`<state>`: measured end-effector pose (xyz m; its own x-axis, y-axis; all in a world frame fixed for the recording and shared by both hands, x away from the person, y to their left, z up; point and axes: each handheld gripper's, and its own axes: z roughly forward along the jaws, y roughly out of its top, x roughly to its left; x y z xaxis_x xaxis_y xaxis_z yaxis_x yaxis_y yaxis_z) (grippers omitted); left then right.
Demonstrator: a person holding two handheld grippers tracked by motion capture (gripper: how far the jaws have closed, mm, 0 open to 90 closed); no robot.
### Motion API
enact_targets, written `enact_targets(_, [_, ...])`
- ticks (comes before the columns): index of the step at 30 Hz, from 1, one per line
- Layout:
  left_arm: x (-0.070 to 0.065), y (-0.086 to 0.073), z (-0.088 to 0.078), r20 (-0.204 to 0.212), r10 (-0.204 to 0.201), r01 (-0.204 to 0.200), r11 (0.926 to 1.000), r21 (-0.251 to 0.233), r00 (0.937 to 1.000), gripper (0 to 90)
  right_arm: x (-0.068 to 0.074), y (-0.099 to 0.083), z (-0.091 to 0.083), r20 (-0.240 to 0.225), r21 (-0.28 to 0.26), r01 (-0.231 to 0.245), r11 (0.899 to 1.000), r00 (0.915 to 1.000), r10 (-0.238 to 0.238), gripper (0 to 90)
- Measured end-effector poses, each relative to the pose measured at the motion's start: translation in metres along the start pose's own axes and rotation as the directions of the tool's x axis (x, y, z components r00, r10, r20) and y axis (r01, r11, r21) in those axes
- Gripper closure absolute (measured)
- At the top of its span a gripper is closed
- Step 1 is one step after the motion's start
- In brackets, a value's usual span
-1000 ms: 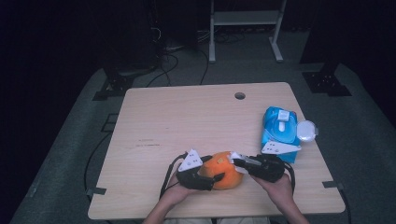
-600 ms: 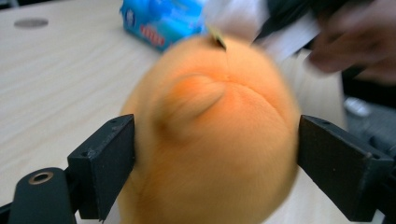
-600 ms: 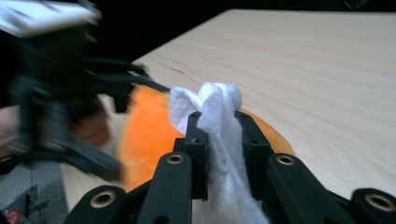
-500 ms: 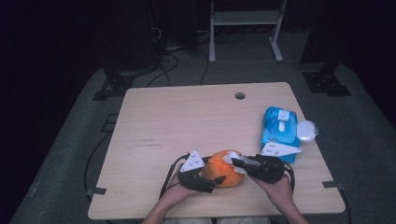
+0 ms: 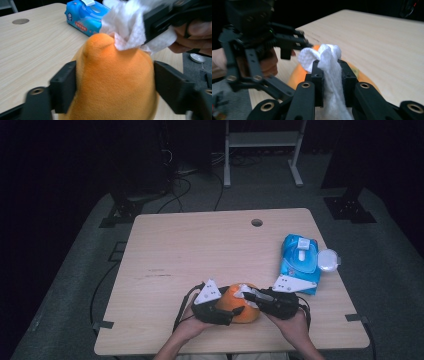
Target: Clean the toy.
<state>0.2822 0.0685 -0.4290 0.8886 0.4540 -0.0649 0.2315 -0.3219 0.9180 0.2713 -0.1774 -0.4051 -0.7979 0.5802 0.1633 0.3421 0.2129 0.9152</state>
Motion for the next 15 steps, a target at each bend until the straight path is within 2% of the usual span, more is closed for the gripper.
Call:
enact_targets(3, [0.01, -0.006, -0.005, 0.055, -0.029, 0.032, 0.9982, -0.05, 0.9981, 18.3, -0.014, -0.008, 0.0, -0.009, 0.001, -0.069, 0.998, 0.9976, 0.069, 76.8])
enact_targets(5, [0.016, -0.01, -0.006, 0.051, -0.062, 0.064, 0.9972, -0.038, 0.9968, 13.3, -0.016, -0.009, -0.002, -0.009, -0.002, -0.088, 0.996, 0.9961, 0.088, 76.7])
enact_targets(6, [0.019, -0.012, -0.005, 0.061, -0.083, 0.085, 0.996, -0.027, 0.9946, 11.8, -0.016, -0.008, -0.002, -0.005, -0.001, -0.081, 0.997, 0.9967, 0.081, 76.7])
enact_targets(9, [0.021, -0.018, 0.001, 0.085, -0.113, 0.113, 0.9935, 0.001, 0.9899, 9.2, -0.017, -0.009, -0.001, -0.019, 0.002, -0.087, 0.996, 0.996, 0.087, 76.6])
enact_targets(12, [0.018, -0.021, 0.005, 0.057, -0.134, 0.134, 0.9909, 0.014, 0.9893, 9.2, -0.02, -0.013, -0.001, -0.031, -0.003, -0.107, 0.994, 0.9938, 0.107, 76.5])
enact_targets(13, [0.016, -0.022, 0.007, 0.043, -0.126, 0.125, 0.9919, 0.017, 0.9911, 9.4, -0.02, -0.014, -0.001, -0.033, 0.0, -0.113, 0.994, 0.993, 0.113, 76.5])
enact_targets(15, [0.014, -0.018, 0.004, 0.028, -0.1, 0.099, 0.9947, 0.027, 0.9946, 18.0, -0.02, -0.014, -0.001, -0.026, 0.003, -0.108, 0.994, 0.9938, 0.108, 76.5])
